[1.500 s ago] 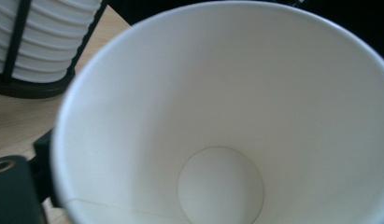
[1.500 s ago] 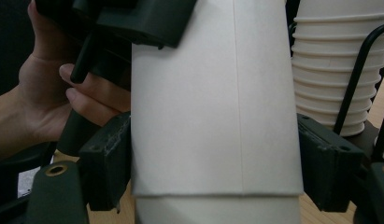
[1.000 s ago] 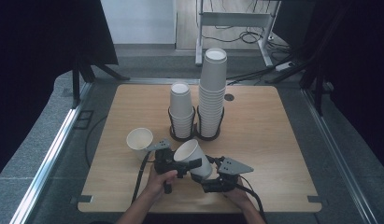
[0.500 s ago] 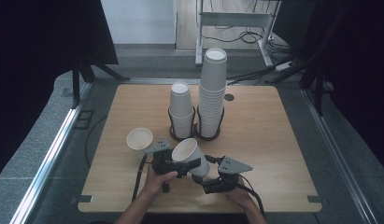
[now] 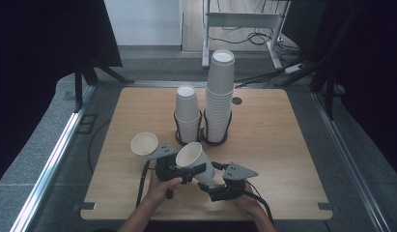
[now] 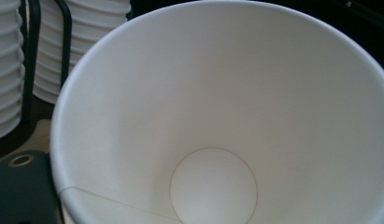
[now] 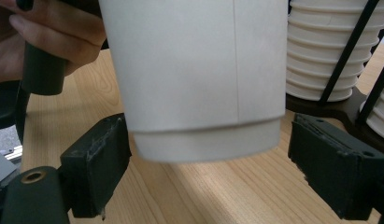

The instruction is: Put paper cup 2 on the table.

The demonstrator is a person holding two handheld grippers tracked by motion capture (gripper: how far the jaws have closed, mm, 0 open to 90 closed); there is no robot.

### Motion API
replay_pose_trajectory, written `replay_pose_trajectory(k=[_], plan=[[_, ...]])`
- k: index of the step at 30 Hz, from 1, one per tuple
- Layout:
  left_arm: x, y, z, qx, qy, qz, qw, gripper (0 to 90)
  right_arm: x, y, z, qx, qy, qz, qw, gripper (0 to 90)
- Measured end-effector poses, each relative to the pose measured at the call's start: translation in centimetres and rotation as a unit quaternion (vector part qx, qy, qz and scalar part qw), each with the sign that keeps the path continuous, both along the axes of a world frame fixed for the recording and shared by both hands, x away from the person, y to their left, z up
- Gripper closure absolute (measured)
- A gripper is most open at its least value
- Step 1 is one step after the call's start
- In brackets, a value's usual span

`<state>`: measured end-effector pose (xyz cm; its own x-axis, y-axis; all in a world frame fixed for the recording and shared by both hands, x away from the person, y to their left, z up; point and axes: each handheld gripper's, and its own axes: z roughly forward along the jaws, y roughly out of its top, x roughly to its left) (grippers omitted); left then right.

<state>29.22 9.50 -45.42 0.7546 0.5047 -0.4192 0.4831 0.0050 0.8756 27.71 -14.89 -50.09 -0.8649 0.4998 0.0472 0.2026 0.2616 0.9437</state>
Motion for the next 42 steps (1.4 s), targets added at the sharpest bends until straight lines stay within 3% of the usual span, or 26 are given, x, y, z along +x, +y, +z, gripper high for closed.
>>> replay_pose_trajectory(k=[13, 35, 38, 42], plan=[[-0.2, 0.9, 0.9, 0.003, -0.014, 0.012, 0.9998, 13.0, 0.1, 0.0, -0.2, -0.007, 0.007, 0.003, 0.9999, 13.3], [-0.4, 3.3, 2.1, 0.044, -0.029, 0.062, 0.9967, 12.9, 0.3, -0.5, -0.2, -0.015, 0.007, -0.006, 0.9998, 13.4], [-0.5, 3.5, 2.1, 0.061, -0.035, 0.072, 0.9949, 12.9, 0.4, -0.6, -0.3, -0.015, 0.008, -0.008, 0.9998, 13.4], [-0.6, 3.8, 2.1, 0.096, -0.047, 0.093, 0.9900, 12.9, 0.4, -0.8, -0.2, -0.014, 0.008, -0.011, 0.9998, 13.5]])
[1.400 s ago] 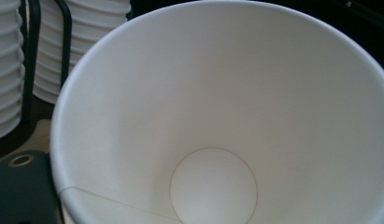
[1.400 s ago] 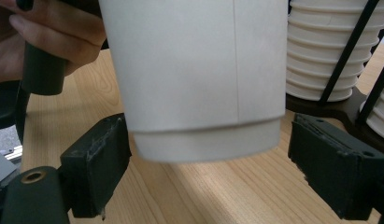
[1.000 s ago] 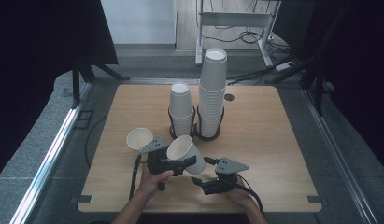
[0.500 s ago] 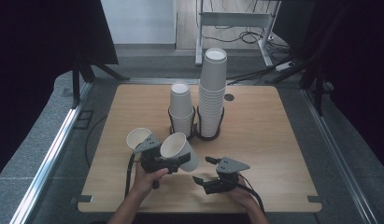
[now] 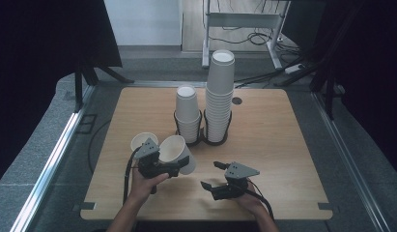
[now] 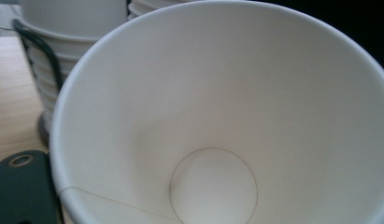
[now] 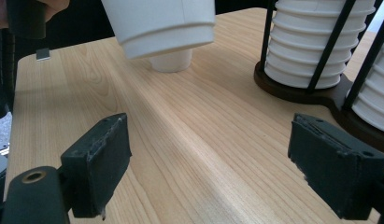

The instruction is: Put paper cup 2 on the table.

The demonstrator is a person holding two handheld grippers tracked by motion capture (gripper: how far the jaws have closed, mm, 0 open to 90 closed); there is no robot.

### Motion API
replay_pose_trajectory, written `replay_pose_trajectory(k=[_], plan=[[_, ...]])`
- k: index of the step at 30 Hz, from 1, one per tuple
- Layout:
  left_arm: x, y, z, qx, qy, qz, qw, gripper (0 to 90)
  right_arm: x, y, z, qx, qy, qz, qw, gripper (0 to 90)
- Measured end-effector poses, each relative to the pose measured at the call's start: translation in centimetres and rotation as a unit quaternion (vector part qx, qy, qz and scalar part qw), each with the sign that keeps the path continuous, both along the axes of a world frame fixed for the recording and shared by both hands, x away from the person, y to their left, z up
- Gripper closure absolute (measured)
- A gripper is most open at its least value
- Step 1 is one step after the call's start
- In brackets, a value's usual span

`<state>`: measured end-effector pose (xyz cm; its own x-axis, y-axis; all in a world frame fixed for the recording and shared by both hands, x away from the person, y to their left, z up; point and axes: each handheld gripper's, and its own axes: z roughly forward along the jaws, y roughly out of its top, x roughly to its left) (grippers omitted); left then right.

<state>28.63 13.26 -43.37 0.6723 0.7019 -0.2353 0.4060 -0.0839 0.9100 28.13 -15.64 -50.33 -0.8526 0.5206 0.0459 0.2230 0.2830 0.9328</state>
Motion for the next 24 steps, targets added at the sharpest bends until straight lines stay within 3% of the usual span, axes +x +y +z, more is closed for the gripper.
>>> replay_pose_trajectory(k=[4, 6, 11, 17, 22, 24], plan=[[0.1, 0.0, -0.2, 0.021, -0.004, 0.017, 0.9996, 12.9, 0.1, -0.1, 0.0, -0.001, 0.001, -0.002, 1.0000, 13.6], [0.1, -0.3, -0.4, 0.041, -0.009, 0.030, 0.9986, 12.9, 0.1, -0.1, 0.0, -0.002, 0.001, -0.002, 1.0000, 13.7], [0.3, -1.5, -1.2, 0.103, -0.025, 0.061, 0.9925, 12.8, 0.1, 0.0, -0.2, -0.003, 0.003, -0.001, 1.0000, 13.7], [0.9, -2.3, -1.9, 0.128, -0.023, 0.076, 0.9886, 12.7, 0.1, 0.1, -0.3, -0.005, 0.004, 0.000, 1.0000, 13.8], [1.4, -3.0, -2.4, 0.161, -0.026, 0.099, 0.9816, 12.6, 0.1, 0.1, -0.3, -0.005, 0.005, 0.000, 1.0000, 13.9], [1.7, -3.2, -2.6, 0.165, -0.020, 0.103, 0.9806, 12.5, 0.0, 0.1, -0.3, -0.006, 0.006, 0.000, 1.0000, 13.9]])
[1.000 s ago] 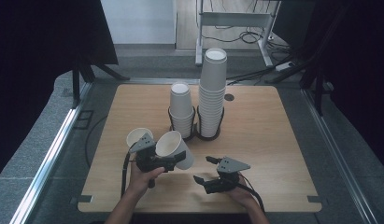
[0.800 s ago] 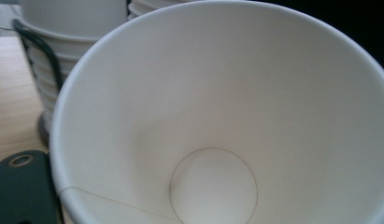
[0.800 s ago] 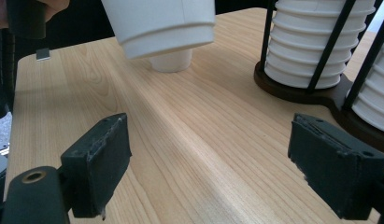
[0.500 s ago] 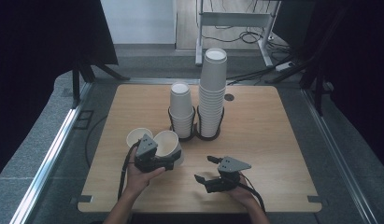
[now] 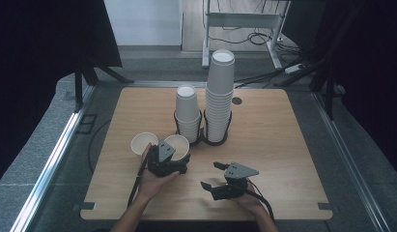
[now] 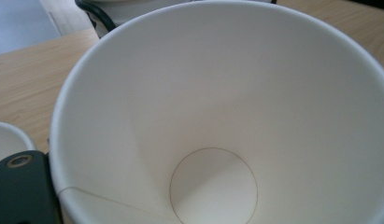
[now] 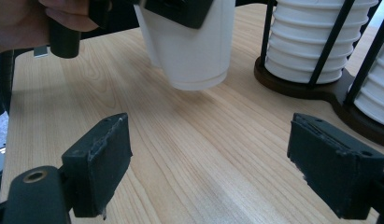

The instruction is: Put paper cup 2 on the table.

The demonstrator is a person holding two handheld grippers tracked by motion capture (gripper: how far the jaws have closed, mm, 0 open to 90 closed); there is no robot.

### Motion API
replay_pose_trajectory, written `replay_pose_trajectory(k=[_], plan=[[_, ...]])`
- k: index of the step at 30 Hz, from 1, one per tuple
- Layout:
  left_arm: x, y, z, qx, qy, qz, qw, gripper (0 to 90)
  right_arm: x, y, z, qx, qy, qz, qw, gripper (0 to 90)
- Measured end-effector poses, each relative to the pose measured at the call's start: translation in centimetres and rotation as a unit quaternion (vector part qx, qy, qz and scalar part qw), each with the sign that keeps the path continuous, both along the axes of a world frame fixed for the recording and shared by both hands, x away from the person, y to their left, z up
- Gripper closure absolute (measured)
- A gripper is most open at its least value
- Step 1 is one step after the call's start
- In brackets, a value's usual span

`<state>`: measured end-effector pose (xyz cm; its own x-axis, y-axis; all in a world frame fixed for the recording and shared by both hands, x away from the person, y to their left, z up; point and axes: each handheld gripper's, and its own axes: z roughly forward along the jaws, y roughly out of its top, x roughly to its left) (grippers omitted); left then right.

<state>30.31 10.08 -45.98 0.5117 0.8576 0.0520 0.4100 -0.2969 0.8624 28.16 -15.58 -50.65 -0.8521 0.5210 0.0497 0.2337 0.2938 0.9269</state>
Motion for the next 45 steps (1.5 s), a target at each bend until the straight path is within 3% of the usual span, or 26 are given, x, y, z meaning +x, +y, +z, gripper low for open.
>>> replay_pose_trajectory(k=[7, 10, 15, 26, 40, 45], plan=[[0.9, -0.5, -0.7, 0.013, 0.007, 0.021, 0.9997, 12.5, 0.0, -0.1, 0.1, 0.002, -0.002, -0.001, 1.0000, 13.9], [0.8, -0.8, -0.8, 0.025, 0.000, 0.026, 0.9993, 12.3, 0.0, -0.1, 0.1, 0.002, -0.001, -0.001, 1.0000, 14.0], [0.9, -0.9, -1.0, 0.017, 0.010, 0.027, 0.9994, 12.2, 0.0, -0.1, 0.1, 0.004, -0.003, -0.001, 1.0000, 14.0], [1.2, -1.5, -2.2, 0.024, 0.021, 0.029, 0.9991, 11.9, 0.0, -0.1, 0.1, 0.005, -0.003, 0.000, 1.0000, 14.2], [1.1, -1.6, -2.4, 0.017, 0.019, 0.023, 0.9994, 10.9, -0.1, 0.0, 0.1, 0.004, -0.004, 0.002, 1.0000, 14.3], [0.8, -1.6, -2.2, 0.011, 0.017, 0.020, 0.9996, 5.7, -0.1, 0.0, 0.2, 0.003, -0.004, 0.003, 1.0000, 14.3]])
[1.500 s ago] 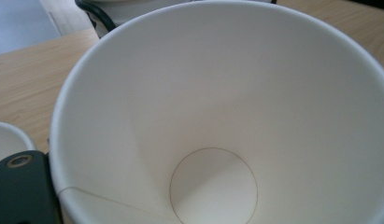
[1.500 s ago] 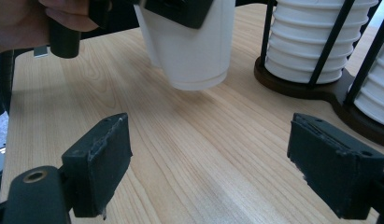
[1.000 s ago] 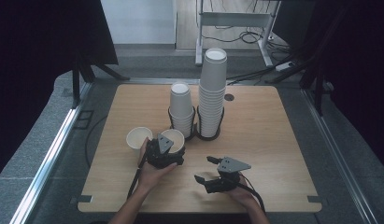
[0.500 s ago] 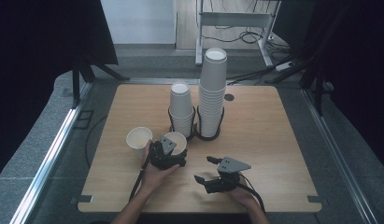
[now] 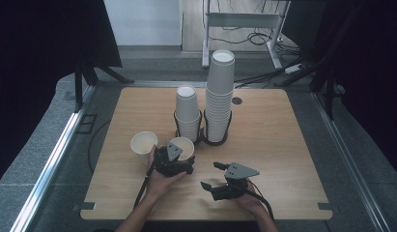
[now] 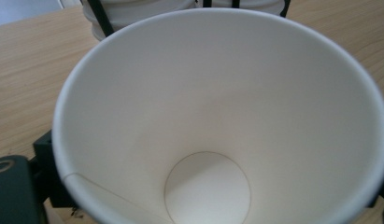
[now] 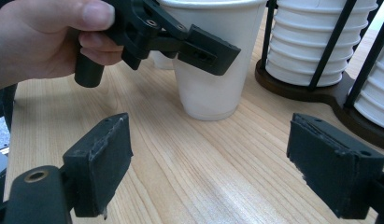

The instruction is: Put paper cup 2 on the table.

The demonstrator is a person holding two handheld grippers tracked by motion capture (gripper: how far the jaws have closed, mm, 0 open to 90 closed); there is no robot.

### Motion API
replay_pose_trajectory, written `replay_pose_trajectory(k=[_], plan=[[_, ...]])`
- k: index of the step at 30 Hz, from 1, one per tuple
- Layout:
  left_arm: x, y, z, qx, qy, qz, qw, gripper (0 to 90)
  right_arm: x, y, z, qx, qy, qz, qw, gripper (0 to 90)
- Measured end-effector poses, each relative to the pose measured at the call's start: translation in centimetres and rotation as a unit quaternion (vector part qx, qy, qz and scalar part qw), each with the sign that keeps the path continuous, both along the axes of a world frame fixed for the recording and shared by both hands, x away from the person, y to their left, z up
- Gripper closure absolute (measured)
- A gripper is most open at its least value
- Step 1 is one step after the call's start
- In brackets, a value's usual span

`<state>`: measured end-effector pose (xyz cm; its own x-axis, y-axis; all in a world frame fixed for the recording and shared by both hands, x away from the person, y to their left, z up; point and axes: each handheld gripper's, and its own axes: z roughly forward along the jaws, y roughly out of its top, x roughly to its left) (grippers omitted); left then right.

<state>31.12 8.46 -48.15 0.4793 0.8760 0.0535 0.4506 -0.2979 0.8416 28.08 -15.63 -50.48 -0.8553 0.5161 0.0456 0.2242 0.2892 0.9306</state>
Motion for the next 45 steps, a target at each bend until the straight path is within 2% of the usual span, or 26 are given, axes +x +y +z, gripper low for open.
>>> replay_pose_trajectory(k=[13, 20, 33, 37, 40, 45], plan=[[-1.4, 0.0, 0.5, 0.009, -0.012, 0.016, 0.9998, 4.7, -0.1, 0.0, 0.0, 0.000, 0.000, 0.003, 1.0000, 14.3], [-2.2, 0.4, 1.0, -0.004, -0.008, 0.010, 0.9999, 4.8, 0.0, -0.1, 0.1, 0.002, -0.002, 0.002, 1.0000, 14.3], [-4.4, 2.1, 1.4, -0.006, -0.005, 0.013, 0.9999, 4.3, 0.1, -0.5, 0.3, 0.004, -0.002, -0.002, 1.0000, 14.3], [-4.9, 2.8, 1.8, -0.020, -0.004, -0.004, 0.9998, 4.4, 0.1, -0.8, 0.5, 0.008, -0.002, -0.005, 1.0000, 14.3], [-5.4, 3.2, 2.2, -0.037, -0.004, -0.027, 0.9989, 5.2, 0.1, -1.1, 0.6, 0.011, -0.005, -0.009, 0.9999, 14.3], [-6.3, 3.5, 2.8, -0.062, -0.006, -0.073, 0.9953, 6.2, 0.2, -1.7, 0.8, 0.012, -0.006, -0.017, 0.9998, 14.3]])
